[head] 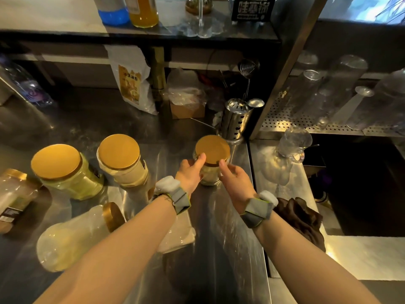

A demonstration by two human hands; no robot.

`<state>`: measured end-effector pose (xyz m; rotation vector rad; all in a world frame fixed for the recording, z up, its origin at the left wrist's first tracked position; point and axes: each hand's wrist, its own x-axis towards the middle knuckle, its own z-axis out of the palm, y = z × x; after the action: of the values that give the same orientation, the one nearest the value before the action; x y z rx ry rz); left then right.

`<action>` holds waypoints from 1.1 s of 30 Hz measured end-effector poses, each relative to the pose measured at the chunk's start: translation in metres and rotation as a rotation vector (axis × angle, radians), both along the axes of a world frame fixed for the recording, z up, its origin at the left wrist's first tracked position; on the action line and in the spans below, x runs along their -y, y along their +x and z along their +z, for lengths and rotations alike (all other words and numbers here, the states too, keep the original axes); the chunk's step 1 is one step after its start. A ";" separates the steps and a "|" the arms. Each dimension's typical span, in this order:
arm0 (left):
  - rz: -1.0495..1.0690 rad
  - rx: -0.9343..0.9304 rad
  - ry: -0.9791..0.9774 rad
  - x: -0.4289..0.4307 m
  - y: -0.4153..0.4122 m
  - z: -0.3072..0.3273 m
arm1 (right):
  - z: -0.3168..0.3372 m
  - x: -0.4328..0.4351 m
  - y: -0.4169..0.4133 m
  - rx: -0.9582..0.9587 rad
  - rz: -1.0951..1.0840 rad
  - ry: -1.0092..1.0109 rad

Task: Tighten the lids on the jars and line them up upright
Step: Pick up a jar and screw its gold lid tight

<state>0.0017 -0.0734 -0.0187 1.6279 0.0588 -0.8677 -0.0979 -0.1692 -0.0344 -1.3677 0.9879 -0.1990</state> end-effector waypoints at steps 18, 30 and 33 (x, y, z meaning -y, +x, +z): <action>0.108 0.029 -0.090 0.051 0.077 -0.015 | -0.004 0.028 0.079 0.126 0.005 0.090; -0.057 0.173 0.116 0.064 0.110 -0.044 | 0.002 0.034 0.096 0.132 -0.017 0.134; -0.090 0.188 0.115 0.064 0.113 -0.047 | 0.005 0.033 0.095 0.135 0.000 0.128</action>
<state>0.1147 -0.1374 -0.0659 1.8249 -0.0979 -0.7871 -0.0029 -0.2027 -0.0298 -1.2213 0.8731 -0.2215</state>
